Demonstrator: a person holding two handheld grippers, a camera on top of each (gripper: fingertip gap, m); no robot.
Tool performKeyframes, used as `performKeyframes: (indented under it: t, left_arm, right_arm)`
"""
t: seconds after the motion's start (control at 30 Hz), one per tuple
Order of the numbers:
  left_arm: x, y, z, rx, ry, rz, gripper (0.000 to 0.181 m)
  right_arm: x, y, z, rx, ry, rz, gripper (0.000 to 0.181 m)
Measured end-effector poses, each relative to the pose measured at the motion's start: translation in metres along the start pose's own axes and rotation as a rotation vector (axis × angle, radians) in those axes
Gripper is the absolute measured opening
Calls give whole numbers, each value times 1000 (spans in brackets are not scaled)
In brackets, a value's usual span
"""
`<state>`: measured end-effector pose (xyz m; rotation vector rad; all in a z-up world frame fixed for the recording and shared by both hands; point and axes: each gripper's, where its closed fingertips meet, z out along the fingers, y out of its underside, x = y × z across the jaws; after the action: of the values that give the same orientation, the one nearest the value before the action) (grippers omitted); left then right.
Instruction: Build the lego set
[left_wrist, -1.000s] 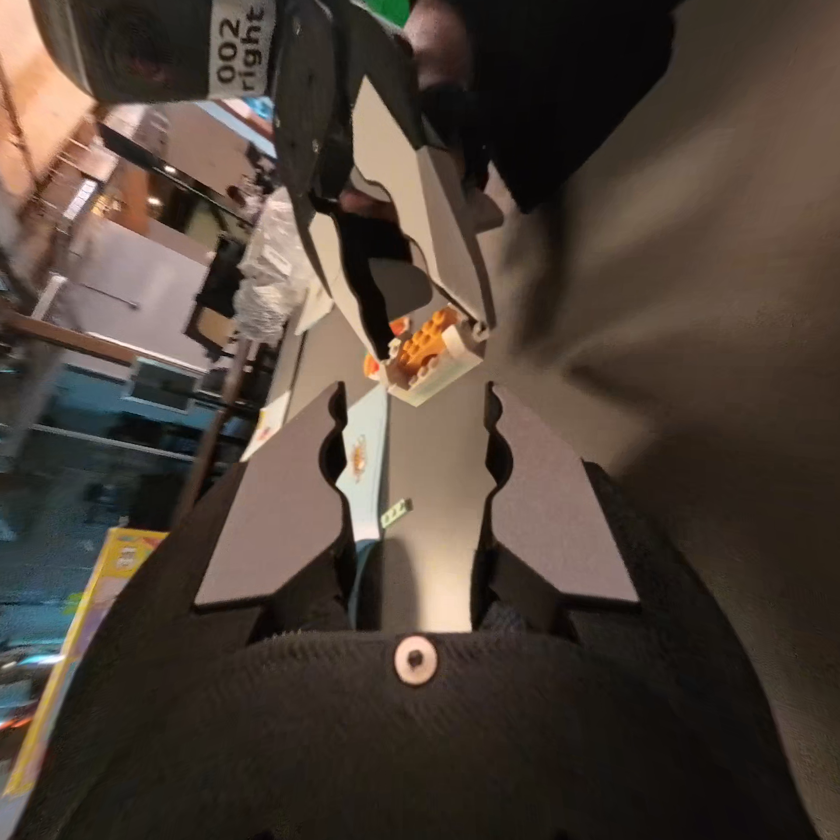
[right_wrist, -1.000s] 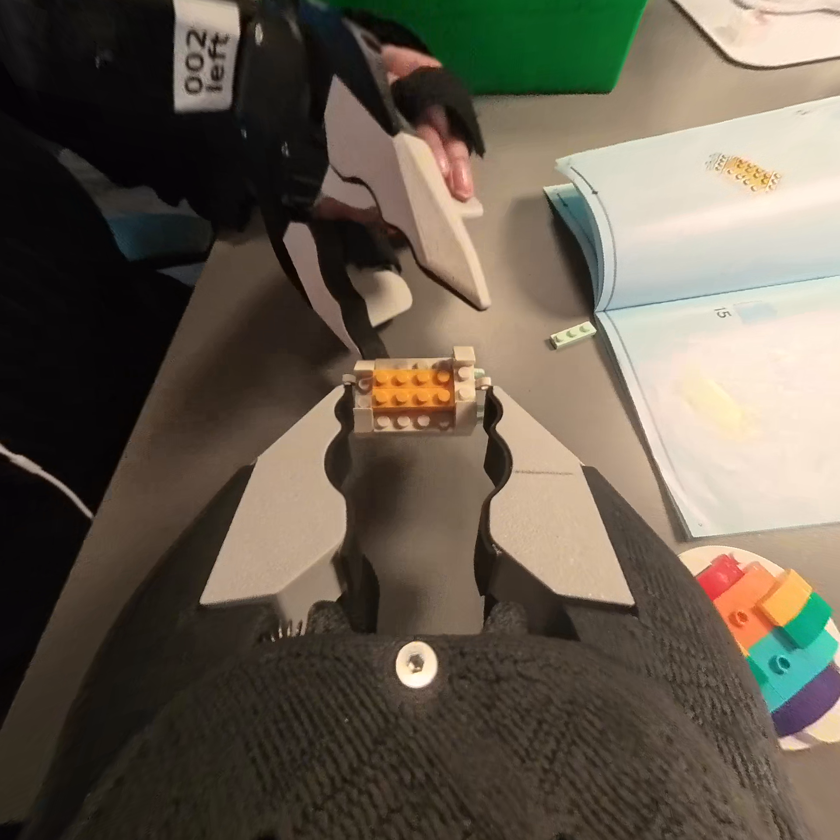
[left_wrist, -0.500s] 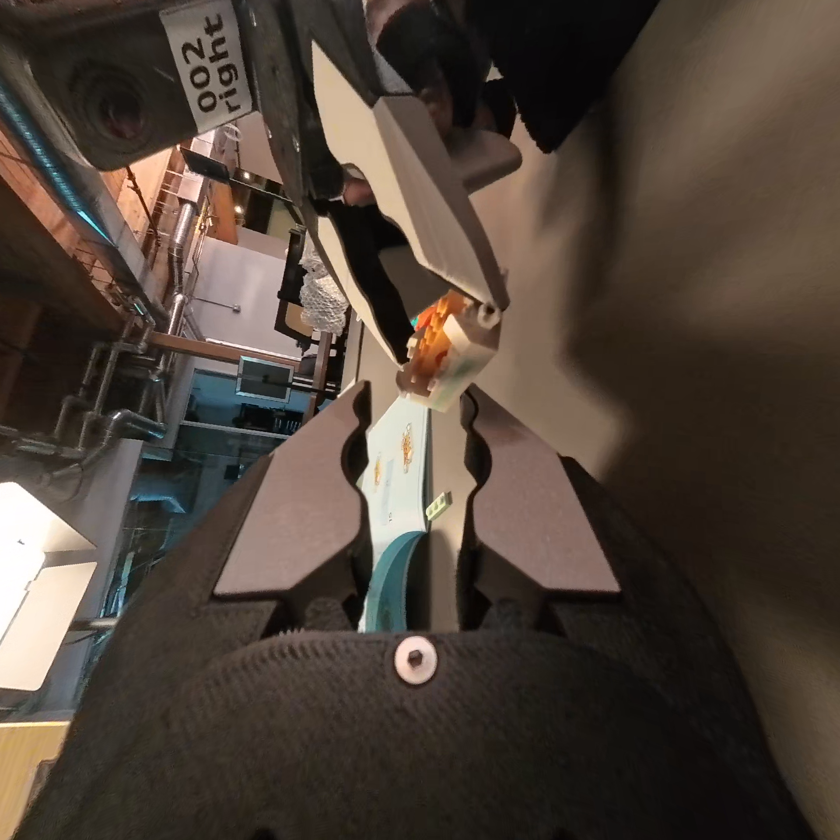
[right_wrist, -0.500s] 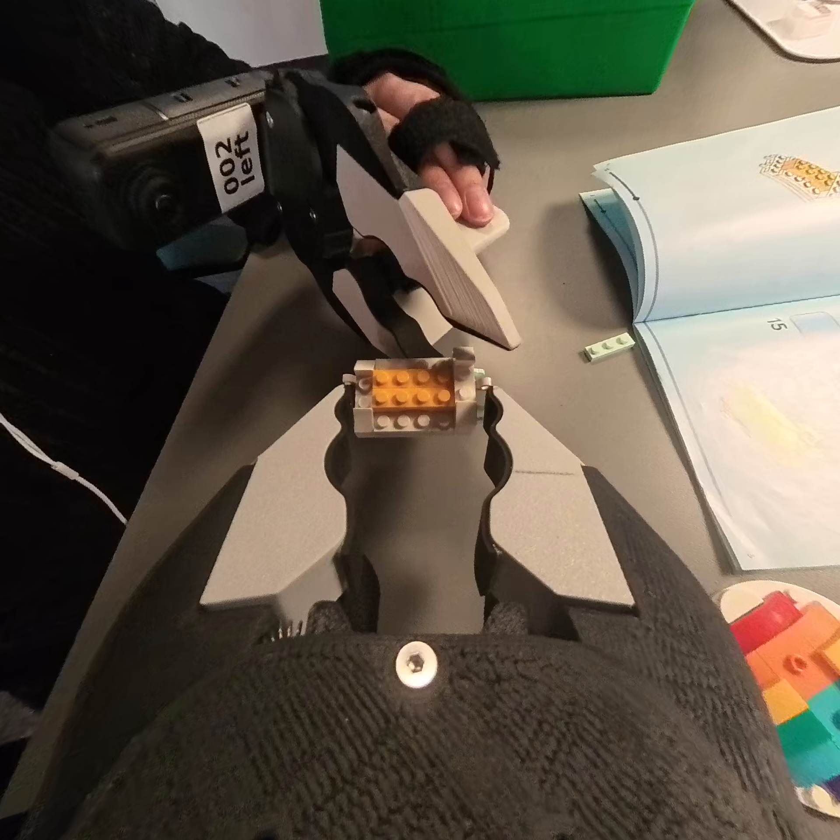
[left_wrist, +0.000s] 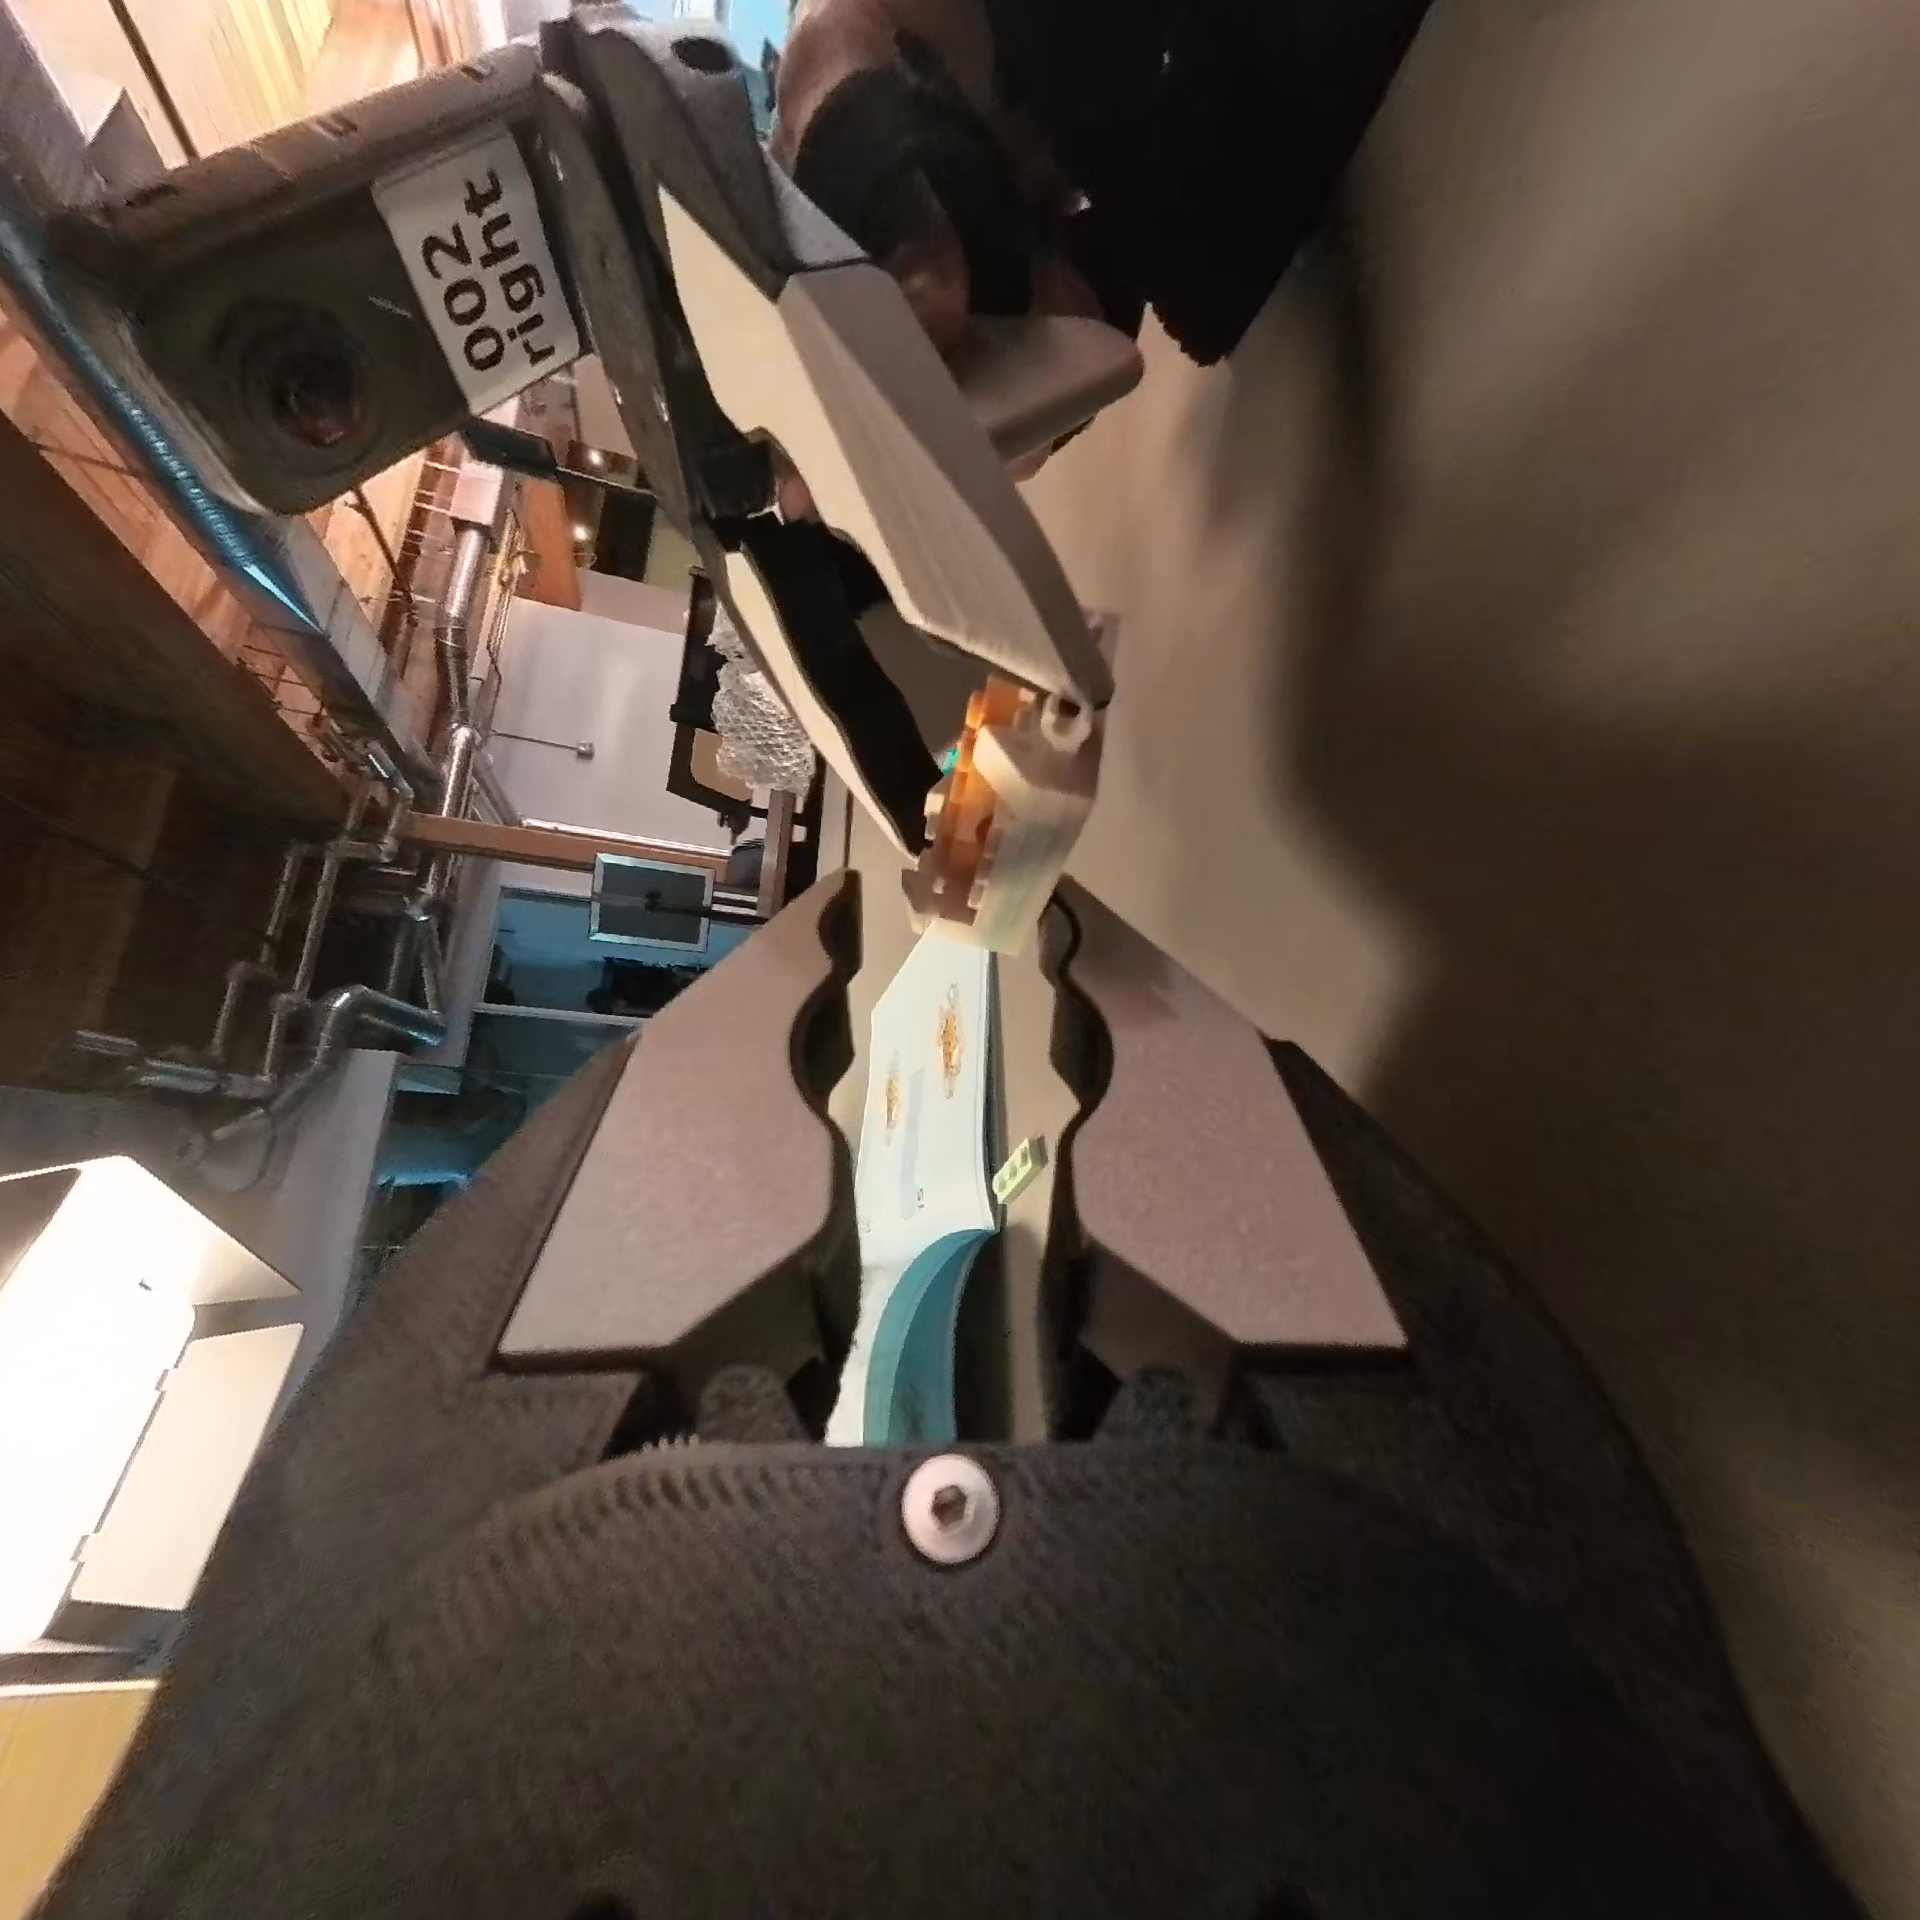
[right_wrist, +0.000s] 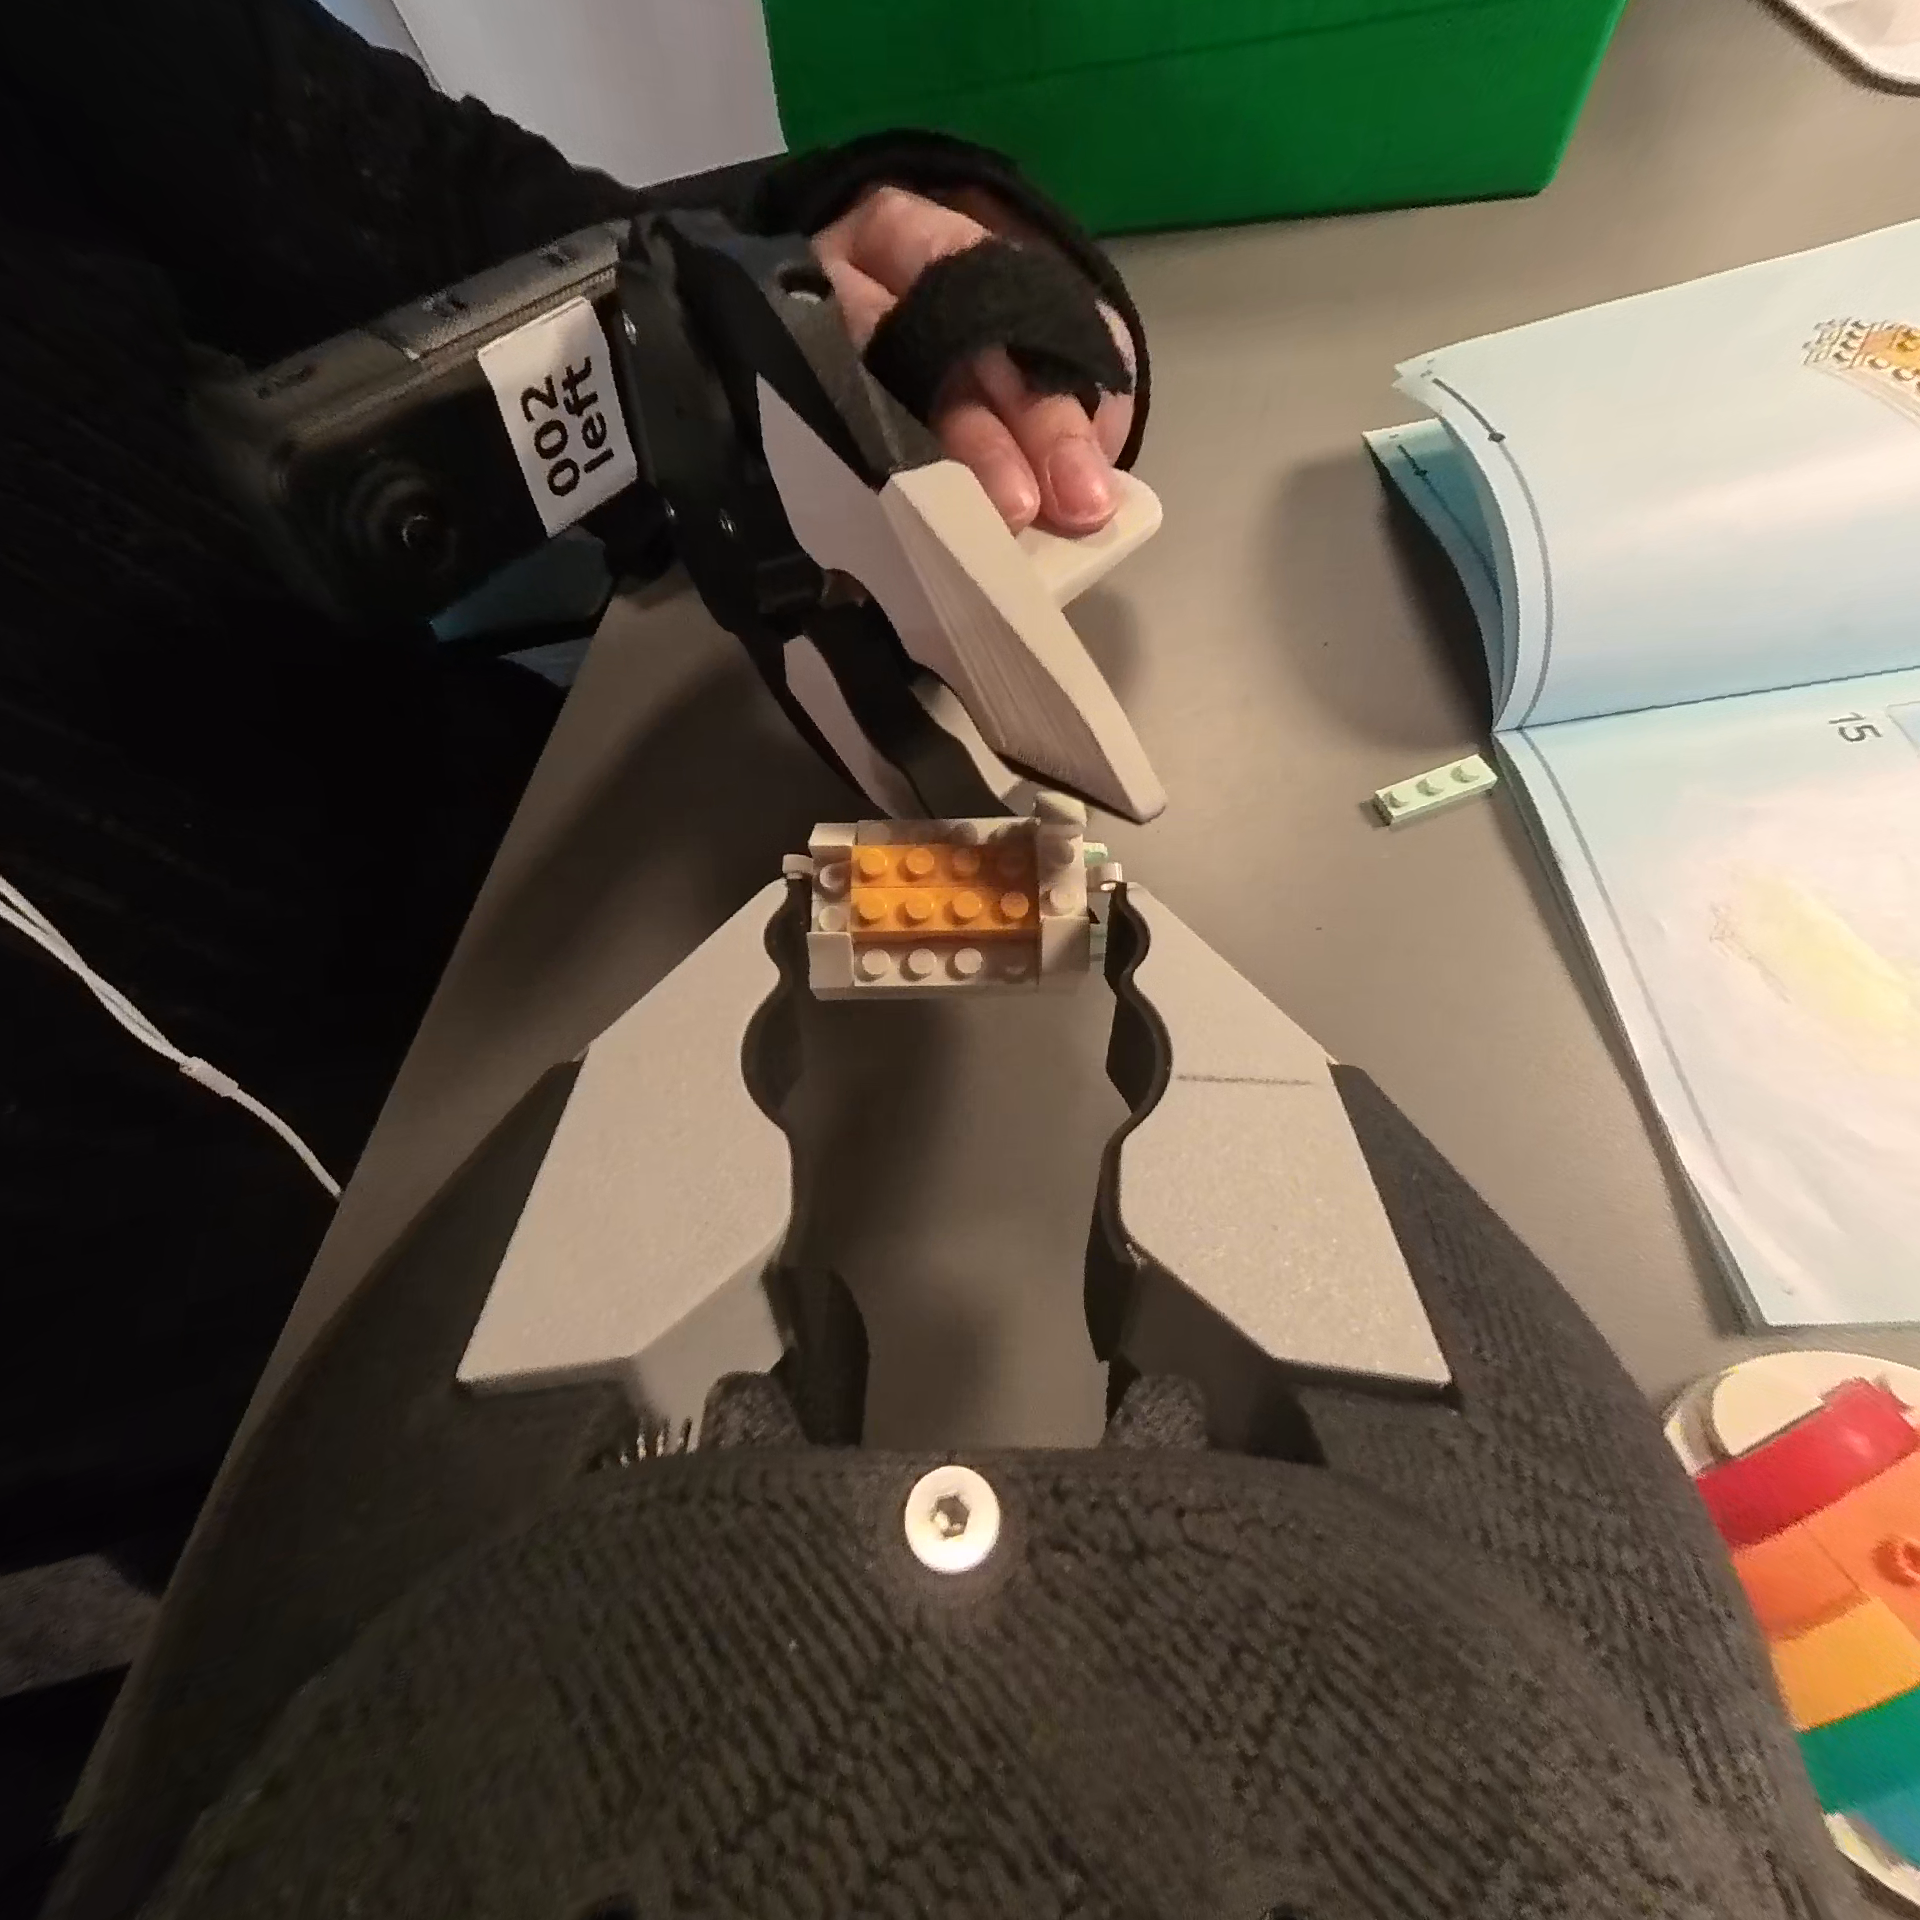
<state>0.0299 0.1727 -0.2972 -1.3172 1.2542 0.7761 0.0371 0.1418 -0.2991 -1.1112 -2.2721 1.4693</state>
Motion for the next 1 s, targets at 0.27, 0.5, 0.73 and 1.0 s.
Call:
performKeyframes:
  t: [0.27,0.5,0.73,1.0]
  left_arm:
    - [5,0,0,-1,23,25,25]
    - [8,2,2,-18,47,16,24]
    - [7,3,2,-45,49,22,24]
    - [6,6,4,-72,76,-47,23]
  right_arm:
    - [-1,1,1,-5,-8,6,57]
    - [0,5,1,-8,-19,36,57]
    - [0,3,0,15,-41,61,57]
    - [2,2,0,36,-43,88,57]
